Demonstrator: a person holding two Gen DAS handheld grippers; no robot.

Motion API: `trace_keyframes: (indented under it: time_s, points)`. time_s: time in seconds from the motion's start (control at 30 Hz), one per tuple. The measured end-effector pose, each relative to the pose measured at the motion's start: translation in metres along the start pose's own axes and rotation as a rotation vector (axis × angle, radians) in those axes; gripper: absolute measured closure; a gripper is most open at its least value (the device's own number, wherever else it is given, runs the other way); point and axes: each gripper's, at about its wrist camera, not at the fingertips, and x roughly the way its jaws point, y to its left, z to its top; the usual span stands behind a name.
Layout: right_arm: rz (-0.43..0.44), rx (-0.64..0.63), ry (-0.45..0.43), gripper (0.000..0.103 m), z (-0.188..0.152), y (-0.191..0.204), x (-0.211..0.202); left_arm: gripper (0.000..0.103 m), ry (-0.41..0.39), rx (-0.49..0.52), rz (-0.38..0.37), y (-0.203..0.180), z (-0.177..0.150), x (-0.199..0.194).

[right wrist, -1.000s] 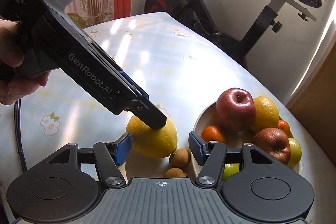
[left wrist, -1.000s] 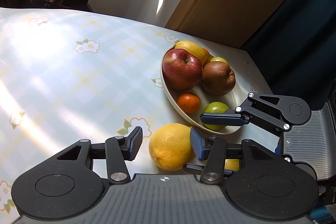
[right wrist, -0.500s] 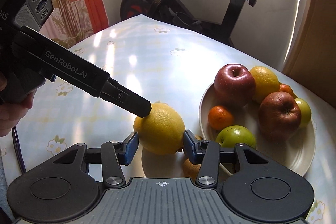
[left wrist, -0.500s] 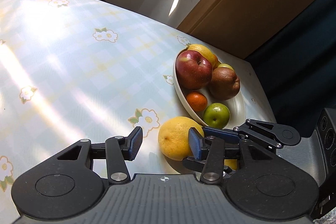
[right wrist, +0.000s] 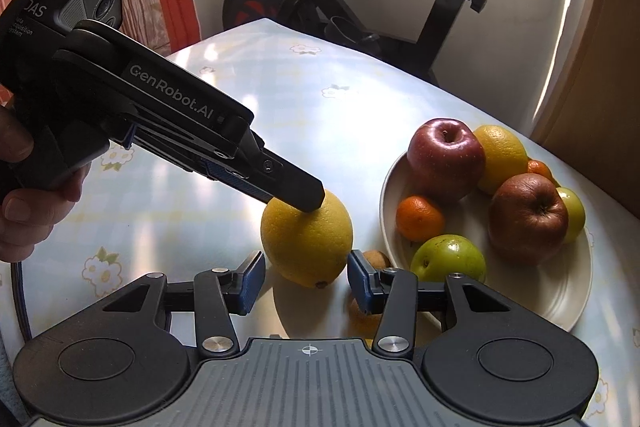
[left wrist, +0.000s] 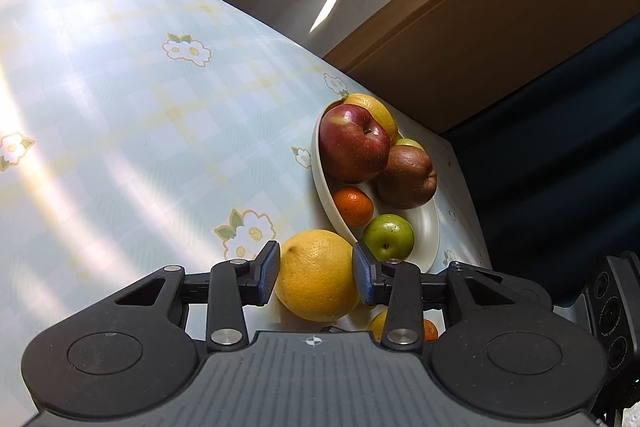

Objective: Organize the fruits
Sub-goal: 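Close the right gripper on the large yellow citrus while the left presses its top, then lift the yellow citrus and carry it over the plate with both grippers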

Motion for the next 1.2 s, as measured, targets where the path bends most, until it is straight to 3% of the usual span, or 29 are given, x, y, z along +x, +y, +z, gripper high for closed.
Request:
trace_keyframes:
  time_s: [0.2, 0.63, 0.93, 1.2]
  points:
    - [0.025, 0.038, -0.013, 0.056, 0.002, -0.003, 0.006, 0.062, -0.002, -0.014, -0.014, 0.005, 0.004, 0.002]
    - [-0.087, -0.093, 0.002, 0.053, 0.01, 0.026, 0.016, 0.063, -0.022, -0.053, -0.033, 0.013, 0.001, 0.0]
    - [-0.067, 0.004, -0.139, 0.054, 0.007, 0.017, -0.015, 0.064, -0.048, -0.011, -0.035, 0.0, 0.009, -0.016]
    - [-0.096, 0.049, -0.234, 0.054, 0.006, -0.007, -0.05, 0.064, -0.091, 0.091, -0.025, -0.046, 0.022, -0.024]
